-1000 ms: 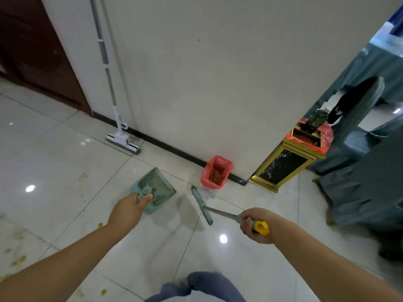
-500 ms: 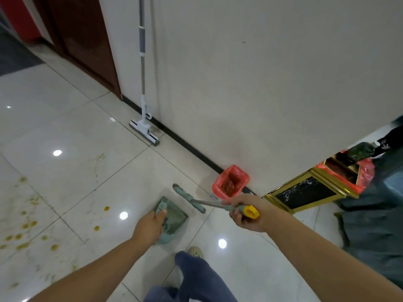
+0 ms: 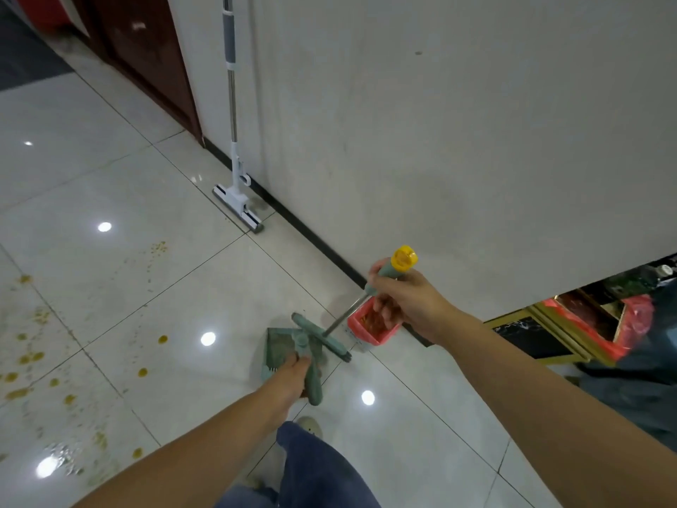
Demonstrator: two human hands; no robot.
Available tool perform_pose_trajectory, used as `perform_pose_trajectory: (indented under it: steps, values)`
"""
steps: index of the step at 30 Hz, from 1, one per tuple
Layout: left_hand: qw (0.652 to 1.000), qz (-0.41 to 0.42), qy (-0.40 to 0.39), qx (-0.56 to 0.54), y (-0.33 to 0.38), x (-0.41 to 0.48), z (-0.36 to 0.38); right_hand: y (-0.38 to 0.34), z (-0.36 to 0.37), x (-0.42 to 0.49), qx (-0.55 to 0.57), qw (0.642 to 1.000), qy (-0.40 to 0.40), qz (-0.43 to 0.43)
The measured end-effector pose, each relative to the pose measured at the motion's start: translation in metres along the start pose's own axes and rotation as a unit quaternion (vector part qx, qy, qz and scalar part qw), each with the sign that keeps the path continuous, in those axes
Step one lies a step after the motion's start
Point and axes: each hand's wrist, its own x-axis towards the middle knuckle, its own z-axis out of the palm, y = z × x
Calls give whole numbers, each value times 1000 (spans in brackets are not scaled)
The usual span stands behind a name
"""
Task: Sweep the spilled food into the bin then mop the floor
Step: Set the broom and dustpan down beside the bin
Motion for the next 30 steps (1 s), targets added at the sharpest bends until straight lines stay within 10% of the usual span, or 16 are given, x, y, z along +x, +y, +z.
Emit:
perform_pose_trajectory:
  steps: [11,25,30]
  values:
    - [993,-10,-47,-104,15,20,45,-29,-19,20,-256,940,94,-206]
    - [981,37,-100,162,-5,29,-3,-19,28,0,-234,940,-1,-247]
    - [929,189,48,315,-16,45,-26,-7,30,-9,-194,958,-34,-208]
